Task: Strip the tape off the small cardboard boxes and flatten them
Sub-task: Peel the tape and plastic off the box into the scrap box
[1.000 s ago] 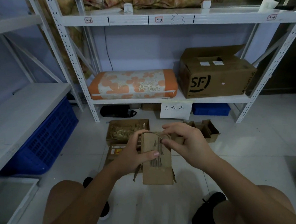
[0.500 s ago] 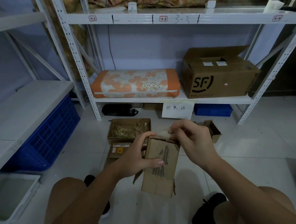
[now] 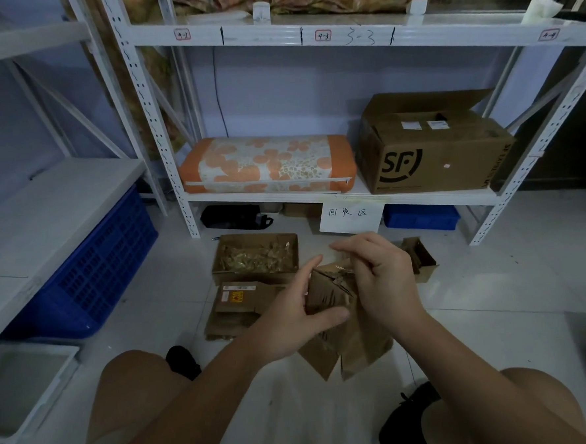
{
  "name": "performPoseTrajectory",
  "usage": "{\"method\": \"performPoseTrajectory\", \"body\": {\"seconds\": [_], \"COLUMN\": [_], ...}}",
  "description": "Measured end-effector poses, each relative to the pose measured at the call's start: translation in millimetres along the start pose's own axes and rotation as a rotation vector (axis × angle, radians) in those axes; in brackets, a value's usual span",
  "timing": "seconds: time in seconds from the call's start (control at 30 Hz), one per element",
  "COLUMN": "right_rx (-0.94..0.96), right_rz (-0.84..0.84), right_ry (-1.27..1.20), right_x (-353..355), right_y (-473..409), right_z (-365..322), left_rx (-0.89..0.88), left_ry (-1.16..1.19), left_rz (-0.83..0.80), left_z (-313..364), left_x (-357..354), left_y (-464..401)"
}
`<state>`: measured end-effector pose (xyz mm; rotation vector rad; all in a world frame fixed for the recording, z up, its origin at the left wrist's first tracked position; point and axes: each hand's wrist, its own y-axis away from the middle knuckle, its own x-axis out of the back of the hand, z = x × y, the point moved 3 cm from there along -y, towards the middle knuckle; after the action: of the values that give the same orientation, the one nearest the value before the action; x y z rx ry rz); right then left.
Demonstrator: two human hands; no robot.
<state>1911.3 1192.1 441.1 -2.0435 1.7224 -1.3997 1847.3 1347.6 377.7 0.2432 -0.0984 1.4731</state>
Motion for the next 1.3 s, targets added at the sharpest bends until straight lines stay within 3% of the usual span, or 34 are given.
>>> {"method": "performPoseTrajectory", "body": {"seconds": [0.13, 0.33, 0.43, 0.57, 0.7, 0.87, 1.0, 1.2, 1.3], "right_rx": [-0.026, 0.076, -0.008, -0.147, -0.25, -0.375, -0.482, -0.568, -0.62], "right_rz": [-0.023, -0.393, -0.498, -0.481, -0.372, -0.374, -0.377, -0.448, -0.375], "right_ry": [0.025, 0.151, 0.117, -0.073, -0.112, -0.11, -0.287, -0.319, -0.407], "right_x": [-1, -3, -1, -1, -3, -9, -12, -17, -13], "right_y": [1, 7, 4, 1, 2, 7, 13, 23, 21], "right_z": [-3, -7, -11, -12, -9, -10, -7, -6, -6], "left_rx": [0.018, -0.058, -0.09, -0.127, -0.153, -0.16, -0.177, -0.178, -0.159], "left_ry": [-0.236, -0.218, -0.239, -0.27, -0.358, -0.481, -0.532, -0.548, -0.482], "left_rz": [0.146, 0.275, 0.294, 0.341, 0.324, 0.325, 0.314, 0.263, 0.272], "left_z": [11, 10, 9, 7, 10, 4, -3, -12, -17], "left_x": [-9, 3, 3, 5, 6, 6, 8, 12, 16], "left_y": [0, 1, 5, 10, 12, 13, 14, 18, 20]}}
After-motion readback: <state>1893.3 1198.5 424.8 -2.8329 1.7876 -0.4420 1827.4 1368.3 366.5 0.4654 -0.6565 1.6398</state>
